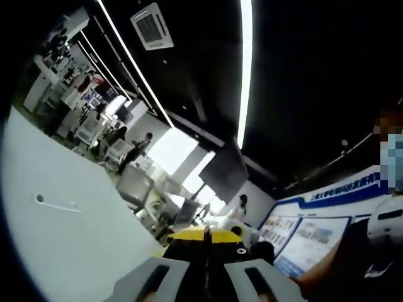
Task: Compare the silicone blocks by pressing each to a similar depth, holding the contact briefly, and releasing to observe deformation and rebound differences across the visible hardness samples.
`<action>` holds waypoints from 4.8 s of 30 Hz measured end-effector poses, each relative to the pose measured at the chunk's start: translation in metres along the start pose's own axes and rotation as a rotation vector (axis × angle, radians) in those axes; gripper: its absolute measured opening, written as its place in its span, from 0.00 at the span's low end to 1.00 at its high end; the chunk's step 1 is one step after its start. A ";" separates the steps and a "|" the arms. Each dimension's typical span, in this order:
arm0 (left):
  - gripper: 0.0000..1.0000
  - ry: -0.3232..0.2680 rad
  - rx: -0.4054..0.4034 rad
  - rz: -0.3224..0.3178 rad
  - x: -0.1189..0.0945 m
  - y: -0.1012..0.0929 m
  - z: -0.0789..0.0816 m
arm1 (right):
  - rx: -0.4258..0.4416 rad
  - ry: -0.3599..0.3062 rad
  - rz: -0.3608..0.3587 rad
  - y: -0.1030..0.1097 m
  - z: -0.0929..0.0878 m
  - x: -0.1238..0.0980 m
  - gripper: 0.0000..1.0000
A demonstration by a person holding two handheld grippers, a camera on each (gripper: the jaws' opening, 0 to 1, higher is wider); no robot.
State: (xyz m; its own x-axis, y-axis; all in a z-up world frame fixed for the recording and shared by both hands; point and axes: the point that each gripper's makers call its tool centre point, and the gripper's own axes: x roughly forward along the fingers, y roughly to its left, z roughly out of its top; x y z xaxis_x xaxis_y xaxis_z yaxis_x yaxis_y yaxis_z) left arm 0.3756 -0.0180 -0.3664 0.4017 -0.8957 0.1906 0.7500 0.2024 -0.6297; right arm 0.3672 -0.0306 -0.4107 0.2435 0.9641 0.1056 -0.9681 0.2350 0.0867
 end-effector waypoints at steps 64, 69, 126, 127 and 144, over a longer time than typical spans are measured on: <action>0.00 0.026 -0.034 0.001 -0.004 0.010 -0.007 | -0.006 0.102 0.014 0.000 -0.016 0.005 0.14; 0.00 0.043 -0.017 0.014 -0.005 0.011 -0.010 | 0.028 0.130 0.021 0.001 -0.020 0.004 0.11; 0.00 0.092 -0.004 0.035 -0.008 0.011 -0.032 | 0.098 0.191 0.016 0.012 -0.036 -0.008 0.01; 0.00 0.091 -0.004 0.036 -0.008 0.012 -0.032 | 0.100 0.191 0.017 0.013 -0.036 -0.007 0.01; 0.00 0.093 -0.013 0.045 -0.013 0.017 -0.033 | 0.122 0.198 0.021 0.013 -0.042 -0.003 0.01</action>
State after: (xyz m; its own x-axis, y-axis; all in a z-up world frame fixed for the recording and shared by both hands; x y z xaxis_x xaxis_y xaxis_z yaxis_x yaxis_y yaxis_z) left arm 0.3659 -0.0163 -0.4043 0.3843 -0.9186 0.0916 0.7248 0.2387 -0.6463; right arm 0.3514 -0.0254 -0.4510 0.1950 0.9769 -0.0871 -0.9557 0.2092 0.2070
